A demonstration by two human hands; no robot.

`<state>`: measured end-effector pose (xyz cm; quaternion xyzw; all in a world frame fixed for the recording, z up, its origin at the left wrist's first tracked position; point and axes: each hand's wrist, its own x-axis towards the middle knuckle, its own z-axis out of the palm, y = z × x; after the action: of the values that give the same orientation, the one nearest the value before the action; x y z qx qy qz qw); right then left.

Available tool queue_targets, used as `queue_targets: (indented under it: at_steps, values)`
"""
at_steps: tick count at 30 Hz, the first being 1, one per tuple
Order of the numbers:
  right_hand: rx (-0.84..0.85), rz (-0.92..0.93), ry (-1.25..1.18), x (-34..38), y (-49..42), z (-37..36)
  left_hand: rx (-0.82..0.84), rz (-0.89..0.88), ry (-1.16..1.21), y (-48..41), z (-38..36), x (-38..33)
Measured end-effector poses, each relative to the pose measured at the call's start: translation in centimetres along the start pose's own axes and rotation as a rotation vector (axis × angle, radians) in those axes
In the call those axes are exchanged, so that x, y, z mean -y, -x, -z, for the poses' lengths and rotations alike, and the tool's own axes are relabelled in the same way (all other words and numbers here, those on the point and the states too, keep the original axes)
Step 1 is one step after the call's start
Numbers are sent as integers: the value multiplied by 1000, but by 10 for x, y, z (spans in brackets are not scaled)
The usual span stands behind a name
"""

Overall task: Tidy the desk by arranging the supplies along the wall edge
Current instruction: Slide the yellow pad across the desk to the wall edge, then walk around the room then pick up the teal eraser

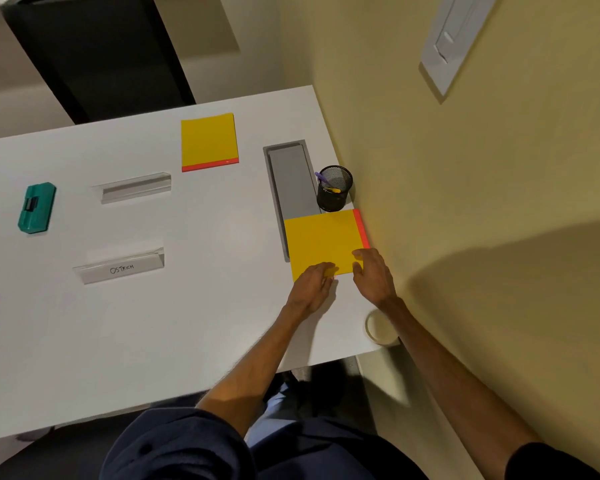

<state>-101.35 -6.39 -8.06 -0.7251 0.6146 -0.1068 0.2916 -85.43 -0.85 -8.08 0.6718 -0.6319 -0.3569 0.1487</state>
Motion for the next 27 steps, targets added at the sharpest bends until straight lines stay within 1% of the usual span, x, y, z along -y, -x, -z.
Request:
queue_targets:
  at_steps: [4, 11, 14, 20, 27]
  values:
    - [3, 12, 7, -2, 13, 5, -29, -6, 19, 18, -7, -7]
    - [33, -17, -26, 1, 31, 11, -43, 56, 78, 47, -15, -14]
    - [33, -15, -38, -1, 44, 12, 1, 52, 71, 58, -16, -18]
    - [22, -83, -31, -9, 74, 16, 125, 35, 36, 75, -25, -22]
    - [-60, -103, -41, -17, 119, 14, 151, 4, 41, 115, -46, -20]
